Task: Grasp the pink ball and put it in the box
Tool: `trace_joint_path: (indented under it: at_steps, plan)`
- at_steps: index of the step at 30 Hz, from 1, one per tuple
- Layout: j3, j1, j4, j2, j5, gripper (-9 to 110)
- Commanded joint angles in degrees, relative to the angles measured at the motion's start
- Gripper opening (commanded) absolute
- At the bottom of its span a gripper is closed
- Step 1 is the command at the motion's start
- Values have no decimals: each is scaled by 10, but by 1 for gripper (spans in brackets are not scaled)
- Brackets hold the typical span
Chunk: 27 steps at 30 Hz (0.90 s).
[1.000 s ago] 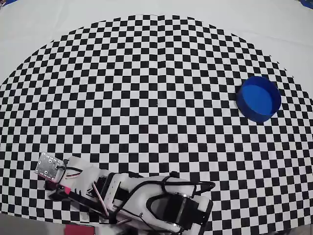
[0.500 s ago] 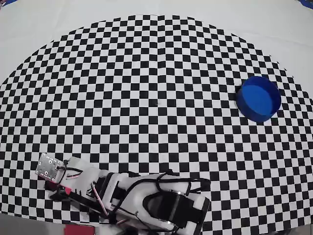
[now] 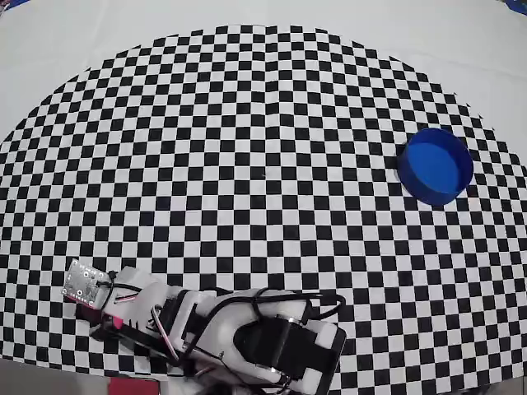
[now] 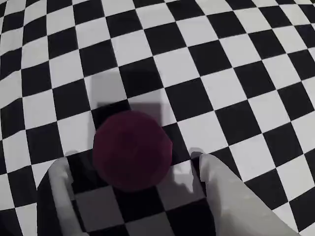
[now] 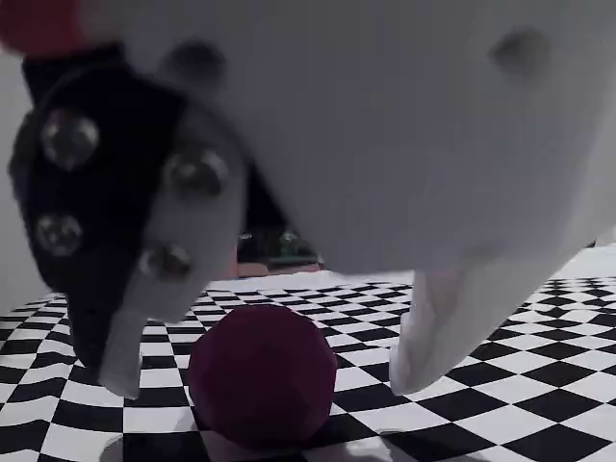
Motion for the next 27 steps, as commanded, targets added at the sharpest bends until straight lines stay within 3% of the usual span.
trace_joint_path:
  at_steps: [1, 27]
  plan:
    - [-13, 0, -11, -2, -4, 30]
    - [-64, -4, -27, -72, -4, 30]
